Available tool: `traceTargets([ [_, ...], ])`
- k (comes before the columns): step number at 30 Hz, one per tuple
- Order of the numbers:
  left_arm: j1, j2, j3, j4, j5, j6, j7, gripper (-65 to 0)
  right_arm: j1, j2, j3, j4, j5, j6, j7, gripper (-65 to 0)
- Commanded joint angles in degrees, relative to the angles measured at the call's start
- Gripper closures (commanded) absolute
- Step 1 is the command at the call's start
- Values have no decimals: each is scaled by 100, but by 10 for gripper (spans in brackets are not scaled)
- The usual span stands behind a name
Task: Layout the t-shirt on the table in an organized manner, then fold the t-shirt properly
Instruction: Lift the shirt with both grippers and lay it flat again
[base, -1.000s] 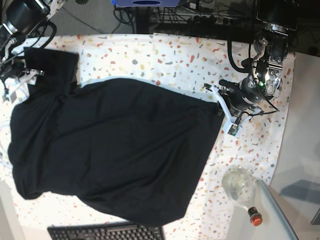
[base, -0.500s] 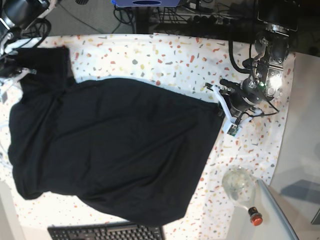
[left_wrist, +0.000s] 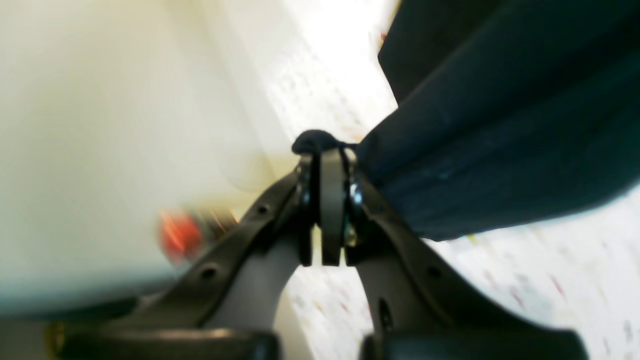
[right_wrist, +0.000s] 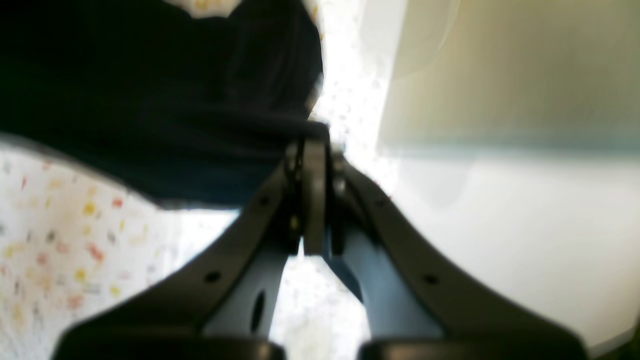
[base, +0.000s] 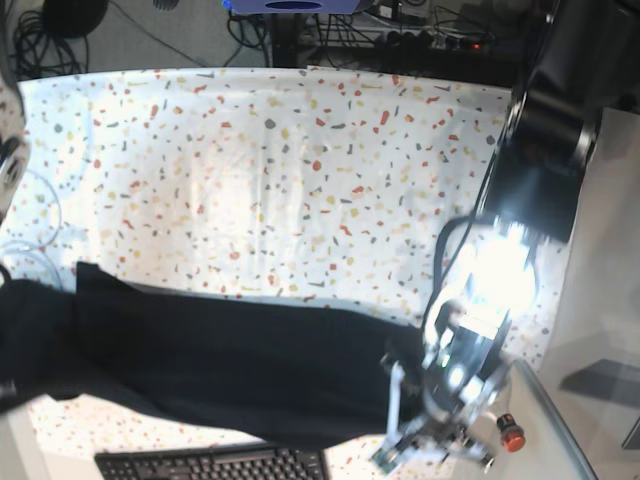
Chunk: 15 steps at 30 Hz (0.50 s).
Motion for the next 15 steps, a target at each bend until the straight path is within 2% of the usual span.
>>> traceTargets([
  [1, -491, 122, -6, -302, 149, 95, -77, 0, 470, 154, -135, -230, -47, -60, 306, 0],
  [6, -1976, 597, -15, -1753, 167, 95, -112, 0, 1701, 295, -751, -1803, -47, -60, 1554, 0],
  [9, -2785, 773, -24, -2236, 149, 95, -139, 0, 2369, 330, -1111, -2348, -47, -60, 2055, 0],
  [12, -3348, 931, -94, -2245, 149, 95, -121, 0, 2808, 365, -1225, -2357, -47, -60, 2161, 0],
  [15, -3673, 1010, -657, -2008, 149, 95, -95, 0, 3169, 470, -1234, -2049, -47, -60, 2143, 0],
])
